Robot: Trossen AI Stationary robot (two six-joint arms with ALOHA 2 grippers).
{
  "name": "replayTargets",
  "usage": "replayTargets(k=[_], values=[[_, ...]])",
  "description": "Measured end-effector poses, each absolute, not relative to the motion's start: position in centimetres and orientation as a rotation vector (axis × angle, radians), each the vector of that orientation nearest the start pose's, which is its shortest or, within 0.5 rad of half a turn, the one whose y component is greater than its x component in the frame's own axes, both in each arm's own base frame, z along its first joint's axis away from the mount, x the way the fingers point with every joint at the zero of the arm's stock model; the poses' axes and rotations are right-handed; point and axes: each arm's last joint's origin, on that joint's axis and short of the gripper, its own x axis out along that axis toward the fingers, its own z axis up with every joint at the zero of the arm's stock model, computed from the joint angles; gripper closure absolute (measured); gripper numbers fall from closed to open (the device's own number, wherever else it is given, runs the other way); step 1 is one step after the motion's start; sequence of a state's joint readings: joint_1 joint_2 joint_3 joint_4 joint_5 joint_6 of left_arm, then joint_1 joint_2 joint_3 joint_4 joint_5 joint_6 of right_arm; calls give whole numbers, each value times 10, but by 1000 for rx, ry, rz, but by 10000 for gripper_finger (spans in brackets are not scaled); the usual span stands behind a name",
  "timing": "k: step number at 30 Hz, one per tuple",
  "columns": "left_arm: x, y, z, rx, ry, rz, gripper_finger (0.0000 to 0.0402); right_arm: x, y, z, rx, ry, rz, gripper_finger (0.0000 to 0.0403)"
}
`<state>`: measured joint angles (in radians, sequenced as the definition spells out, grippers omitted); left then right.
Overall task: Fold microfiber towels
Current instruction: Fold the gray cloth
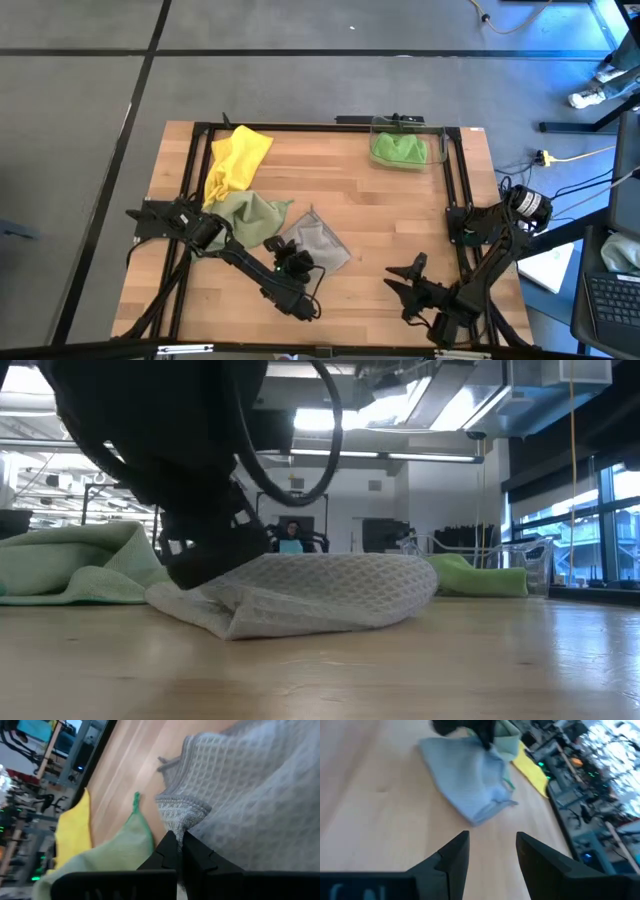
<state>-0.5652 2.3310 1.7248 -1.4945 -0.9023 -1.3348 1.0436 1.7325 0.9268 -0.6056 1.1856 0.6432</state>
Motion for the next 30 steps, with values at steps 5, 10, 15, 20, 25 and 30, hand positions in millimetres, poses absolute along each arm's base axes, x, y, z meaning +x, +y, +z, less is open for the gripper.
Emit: replayTargets(k=[5,10,15,20,25,30], values=[[349,-199,128,280,880,995,401,195,219,151,-608,581,-357,238],[350,-201,128,275,871,989,401,231,193,149,-603,742,-329,238],[348,-203,128,279,870,984,401,275,171,158,-555,816,23,238],[343,-210,129,285,846,971,401,298,131,174,-599,801,120,238],[341,-216,130,306,751,962,401,324,69,187,-455,735,230,238],[343,-213,131,314,740,971,401,344,1,191,-330,624,332,237]])
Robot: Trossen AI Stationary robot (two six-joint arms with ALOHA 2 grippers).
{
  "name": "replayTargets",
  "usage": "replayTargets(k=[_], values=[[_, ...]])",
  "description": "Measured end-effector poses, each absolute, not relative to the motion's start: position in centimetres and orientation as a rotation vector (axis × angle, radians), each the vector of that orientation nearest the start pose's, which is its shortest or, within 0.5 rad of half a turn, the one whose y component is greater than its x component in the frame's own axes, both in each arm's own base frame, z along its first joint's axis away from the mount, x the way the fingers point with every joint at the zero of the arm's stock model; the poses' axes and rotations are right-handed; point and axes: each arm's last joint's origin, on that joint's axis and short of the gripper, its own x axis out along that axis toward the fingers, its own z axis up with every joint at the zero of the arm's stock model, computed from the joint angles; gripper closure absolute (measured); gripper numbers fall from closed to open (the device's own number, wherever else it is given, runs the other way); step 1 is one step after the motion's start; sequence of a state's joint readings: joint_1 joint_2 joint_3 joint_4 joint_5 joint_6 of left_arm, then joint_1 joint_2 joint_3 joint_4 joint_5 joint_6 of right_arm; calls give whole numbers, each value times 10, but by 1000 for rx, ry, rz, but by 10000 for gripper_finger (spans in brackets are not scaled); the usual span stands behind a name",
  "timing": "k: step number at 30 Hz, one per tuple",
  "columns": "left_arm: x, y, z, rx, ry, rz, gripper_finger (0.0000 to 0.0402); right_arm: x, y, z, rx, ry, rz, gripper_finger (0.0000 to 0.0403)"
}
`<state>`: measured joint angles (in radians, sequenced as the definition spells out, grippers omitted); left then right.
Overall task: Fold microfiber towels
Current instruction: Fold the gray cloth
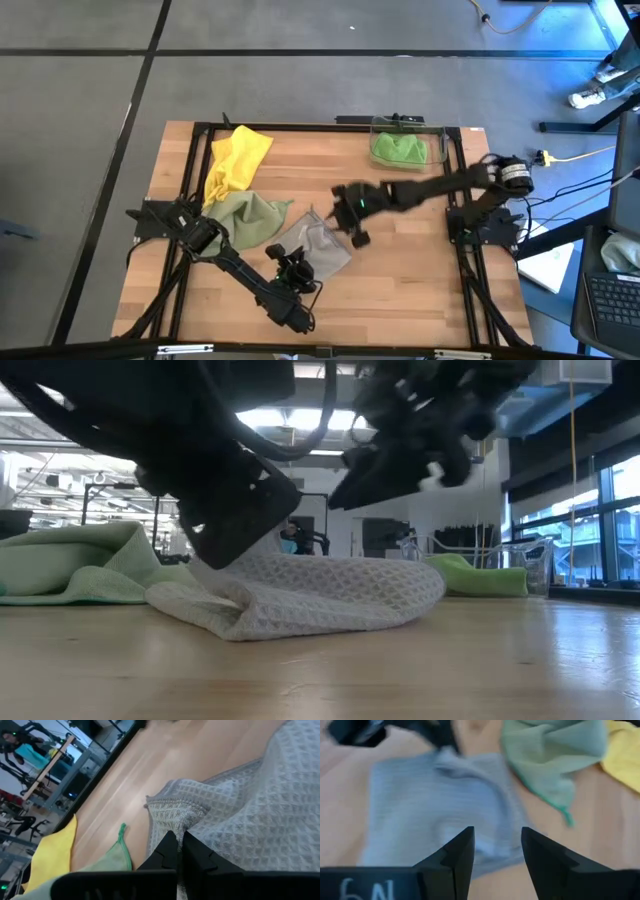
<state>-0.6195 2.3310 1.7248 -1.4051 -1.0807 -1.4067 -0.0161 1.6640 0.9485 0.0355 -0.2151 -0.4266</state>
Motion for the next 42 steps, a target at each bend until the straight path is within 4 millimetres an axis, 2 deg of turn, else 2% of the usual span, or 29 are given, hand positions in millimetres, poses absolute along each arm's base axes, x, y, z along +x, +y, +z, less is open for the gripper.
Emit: replayTargets(k=[4,7,13,17,25,29,36,42], values=[[345,-210,131,315,736,979,401,360,-36,186,-284,599,370,237],[345,-209,131,318,727,980,401,372,-45,169,-267,617,439,237],[348,-206,131,304,722,990,401,385,-46,144,-232,652,525,237],[350,-203,131,302,715,998,401,387,-47,142,-225,655,529,228],[351,-201,131,287,705,1009,401,386,-47,141,-157,655,548,164],[352,-199,131,268,697,1022,401,383,-44,138,-134,659,580,147],[351,-201,131,216,658,1035,401,376,-42,124,-124,708,569,155],[352,-203,132,181,646,1039,401,378,-43,119,-132,702,569,174]])
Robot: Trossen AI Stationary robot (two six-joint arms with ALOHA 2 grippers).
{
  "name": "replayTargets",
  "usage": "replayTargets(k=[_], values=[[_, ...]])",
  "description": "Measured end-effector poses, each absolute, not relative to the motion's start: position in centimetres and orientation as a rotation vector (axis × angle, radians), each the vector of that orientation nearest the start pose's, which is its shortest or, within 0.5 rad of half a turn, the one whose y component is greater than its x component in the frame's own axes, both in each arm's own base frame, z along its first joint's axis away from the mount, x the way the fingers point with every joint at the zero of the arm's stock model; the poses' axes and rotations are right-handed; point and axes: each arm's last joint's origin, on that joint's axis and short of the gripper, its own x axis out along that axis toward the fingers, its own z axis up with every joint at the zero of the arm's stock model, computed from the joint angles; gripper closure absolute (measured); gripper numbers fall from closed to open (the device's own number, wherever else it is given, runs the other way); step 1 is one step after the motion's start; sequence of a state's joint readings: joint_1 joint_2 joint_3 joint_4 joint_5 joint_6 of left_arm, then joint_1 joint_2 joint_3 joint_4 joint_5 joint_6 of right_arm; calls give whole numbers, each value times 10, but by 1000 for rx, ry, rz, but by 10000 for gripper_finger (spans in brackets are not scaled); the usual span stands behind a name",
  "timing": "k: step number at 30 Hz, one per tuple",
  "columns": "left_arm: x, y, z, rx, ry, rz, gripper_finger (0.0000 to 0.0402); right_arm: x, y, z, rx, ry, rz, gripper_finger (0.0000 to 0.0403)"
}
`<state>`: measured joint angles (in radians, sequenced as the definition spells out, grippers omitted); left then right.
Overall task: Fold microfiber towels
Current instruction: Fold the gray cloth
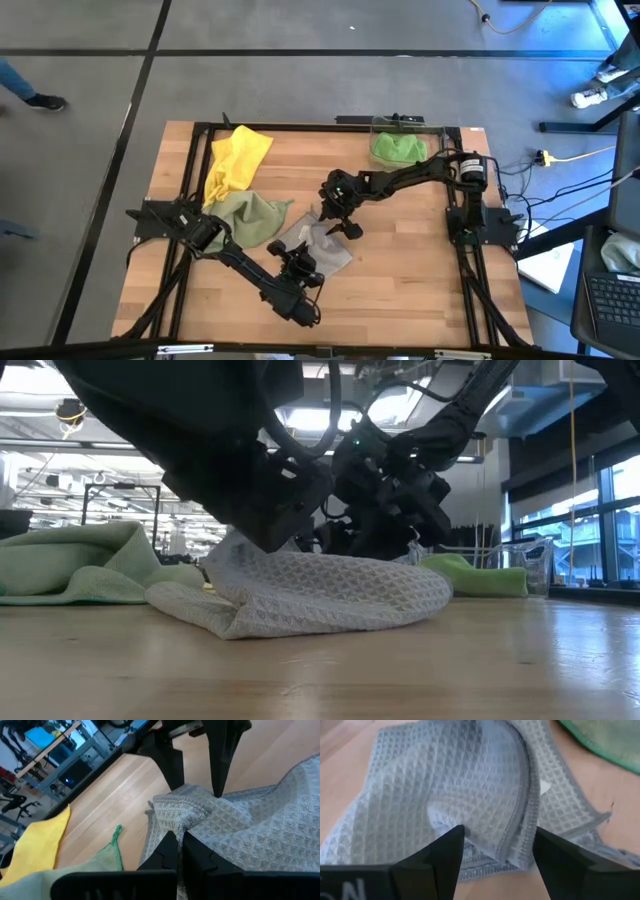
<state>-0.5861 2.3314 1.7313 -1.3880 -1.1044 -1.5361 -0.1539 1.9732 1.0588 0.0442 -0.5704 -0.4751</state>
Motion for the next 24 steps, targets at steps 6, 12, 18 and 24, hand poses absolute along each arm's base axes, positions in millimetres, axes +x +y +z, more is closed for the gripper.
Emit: replayTargets(k=[6,12,18,24], values=[[350,-205,131,163,662,1037,401,378,-41,120,-112,676,617,205],[351,-203,132,172,668,1044,402,376,-41,118,-112,693,629,256],[351,-203,132,174,670,1045,402,376,-40,118,-128,686,635,313],[349,-205,132,175,670,1039,402,377,-41,119,-135,674,633,351]])
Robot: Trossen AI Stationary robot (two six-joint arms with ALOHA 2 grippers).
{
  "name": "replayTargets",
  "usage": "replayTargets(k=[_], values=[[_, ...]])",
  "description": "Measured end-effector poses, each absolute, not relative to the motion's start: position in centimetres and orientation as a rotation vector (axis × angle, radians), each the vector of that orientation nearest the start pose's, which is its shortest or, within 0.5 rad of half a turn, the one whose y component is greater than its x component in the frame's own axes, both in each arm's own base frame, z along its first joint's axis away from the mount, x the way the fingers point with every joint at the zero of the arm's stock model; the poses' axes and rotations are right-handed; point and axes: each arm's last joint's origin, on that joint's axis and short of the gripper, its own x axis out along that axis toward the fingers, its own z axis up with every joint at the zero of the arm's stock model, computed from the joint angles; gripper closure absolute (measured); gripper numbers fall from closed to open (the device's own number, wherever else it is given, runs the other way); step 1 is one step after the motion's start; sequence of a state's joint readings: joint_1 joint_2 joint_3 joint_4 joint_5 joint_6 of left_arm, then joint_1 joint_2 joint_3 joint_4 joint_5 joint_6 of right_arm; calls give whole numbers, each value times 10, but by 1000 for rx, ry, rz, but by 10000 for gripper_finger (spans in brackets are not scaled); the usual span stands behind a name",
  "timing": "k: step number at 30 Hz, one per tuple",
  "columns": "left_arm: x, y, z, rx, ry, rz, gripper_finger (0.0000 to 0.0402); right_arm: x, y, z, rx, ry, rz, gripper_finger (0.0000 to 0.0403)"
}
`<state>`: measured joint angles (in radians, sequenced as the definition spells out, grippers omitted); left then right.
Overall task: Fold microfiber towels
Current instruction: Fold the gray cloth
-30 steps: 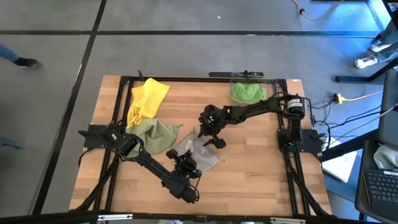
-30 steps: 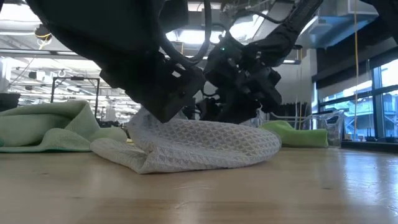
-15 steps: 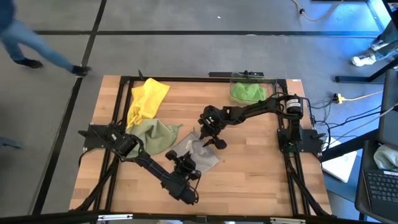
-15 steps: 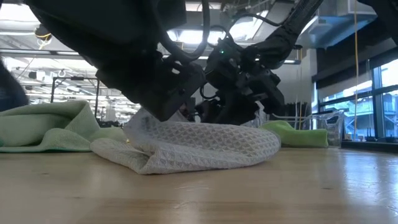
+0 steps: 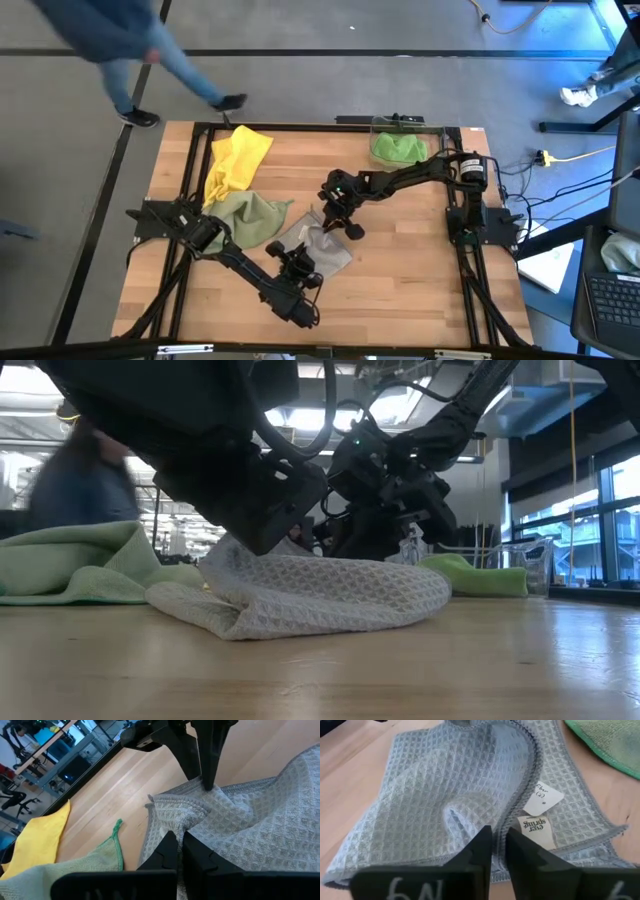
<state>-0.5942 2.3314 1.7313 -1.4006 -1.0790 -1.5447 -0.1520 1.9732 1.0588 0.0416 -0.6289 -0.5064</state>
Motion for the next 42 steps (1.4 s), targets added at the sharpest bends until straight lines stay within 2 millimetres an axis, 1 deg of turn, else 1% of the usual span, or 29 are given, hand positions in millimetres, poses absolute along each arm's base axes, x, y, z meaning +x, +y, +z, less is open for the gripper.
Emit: replayTargets(k=[5,7,11,15,18,22,25,30,34,39,42], values=[[348,-207,132,162,660,1038,402,379,-41,121,-146,663,622,373],[347,-208,132,162,659,1036,402,382,-42,125,-151,663,615,385],[347,-208,132,160,658,1036,402,395,-46,144,-224,700,532,396],[346,-208,132,154,693,1044,402,404,-48,166,-313,828,443,387],[346,-206,131,144,705,1052,402,406,-47,173,-318,865,441,384],[345,-208,130,116,696,1057,402,409,-41,174,-325,793,503,383],[344,-210,129,90,710,1058,402,409,-32,169,-359,783,532,383],[343,-212,129,35,728,1076,402,412,-23,170,-381,754,549,382],[342,-212,128,12,769,1084,402,413,-21,168,-384,752,551,382],[341,-211,127,-17,789,1103,401,415,-23,157,-410,808,499,380],[341,-211,127,-18,788,1102,400,416,-24,151,-409,820,496,369]])
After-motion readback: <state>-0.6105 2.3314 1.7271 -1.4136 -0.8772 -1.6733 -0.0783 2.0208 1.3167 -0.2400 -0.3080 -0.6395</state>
